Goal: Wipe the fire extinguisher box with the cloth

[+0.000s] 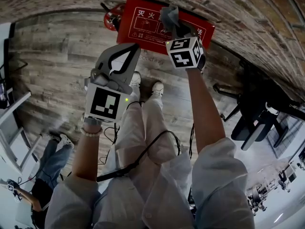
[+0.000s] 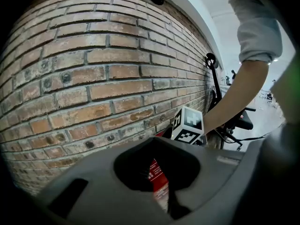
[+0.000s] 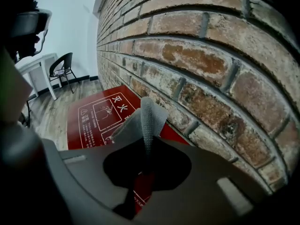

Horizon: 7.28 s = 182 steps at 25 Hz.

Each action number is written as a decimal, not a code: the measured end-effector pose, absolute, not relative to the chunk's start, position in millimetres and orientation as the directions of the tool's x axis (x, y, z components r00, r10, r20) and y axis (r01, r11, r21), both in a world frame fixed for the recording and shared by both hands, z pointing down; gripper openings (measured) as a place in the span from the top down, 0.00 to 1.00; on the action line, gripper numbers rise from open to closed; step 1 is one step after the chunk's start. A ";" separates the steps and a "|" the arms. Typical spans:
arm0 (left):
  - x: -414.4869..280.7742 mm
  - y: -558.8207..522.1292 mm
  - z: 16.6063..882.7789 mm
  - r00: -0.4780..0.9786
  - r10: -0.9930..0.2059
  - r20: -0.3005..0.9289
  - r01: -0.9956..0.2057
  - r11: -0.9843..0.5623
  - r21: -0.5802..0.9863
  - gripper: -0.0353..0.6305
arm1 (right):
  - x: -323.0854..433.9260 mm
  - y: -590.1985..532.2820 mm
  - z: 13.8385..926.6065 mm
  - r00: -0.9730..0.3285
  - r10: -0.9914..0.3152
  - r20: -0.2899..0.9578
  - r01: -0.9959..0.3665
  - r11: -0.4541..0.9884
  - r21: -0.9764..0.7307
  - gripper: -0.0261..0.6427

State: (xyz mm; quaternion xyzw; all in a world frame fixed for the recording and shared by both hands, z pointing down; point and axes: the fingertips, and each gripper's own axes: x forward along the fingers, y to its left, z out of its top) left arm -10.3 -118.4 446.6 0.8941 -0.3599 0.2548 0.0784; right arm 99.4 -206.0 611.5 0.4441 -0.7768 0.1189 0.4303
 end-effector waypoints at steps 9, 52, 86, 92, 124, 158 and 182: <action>14.4 -112.6 444.9 0.632 -0.579 0.514 -0.644 -0.762 -0.066 0.95 | 141.2 -196.9 611.0 -0.194 -0.600 0.776 -0.825 0.528 0.202 0.93; 65.4 -102.5 446.0 0.671 -0.528 0.520 -0.592 -0.804 -0.053 0.95 | 256.5 -164.4 620.3 -0.045 -0.583 0.811 -0.886 0.398 0.237 0.93; -31.9 -92.0 410.2 0.562 -0.656 0.503 -0.726 -0.683 -0.081 0.95 | 113.4 -120.7 506.7 -0.373 -0.622 0.688 -0.801 0.591 0.100 0.93; -65.8 -89.9 413.9 0.521 -0.687 0.506 -0.767 -0.637 -0.074 0.95 | 48.4 -121.8 509.5 -0.458 -0.572 0.680 -0.739 0.670 0.065 0.93; -175.1 -83.0 443.4 0.416 -0.743 0.525 -0.861 -0.508 -0.037 0.95 | -99.0 -122.2 607.5 -0.450 -0.375 0.810 -0.541 0.837 0.087 0.93; -159.1 -88.8 448.3 0.441 -0.721 0.534 -0.838 -0.544 -0.042 0.95 | -77.9 -126.9 622.5 -0.389 -0.405 0.827 -0.586 0.802 0.117 0.93; -97.3 -96.2 446.2 0.526 -0.661 0.536 -0.763 -0.645 -0.047 0.95 | -9.0 -118.1 623.3 -0.334 -0.443 0.832 -0.673 0.730 0.118 0.93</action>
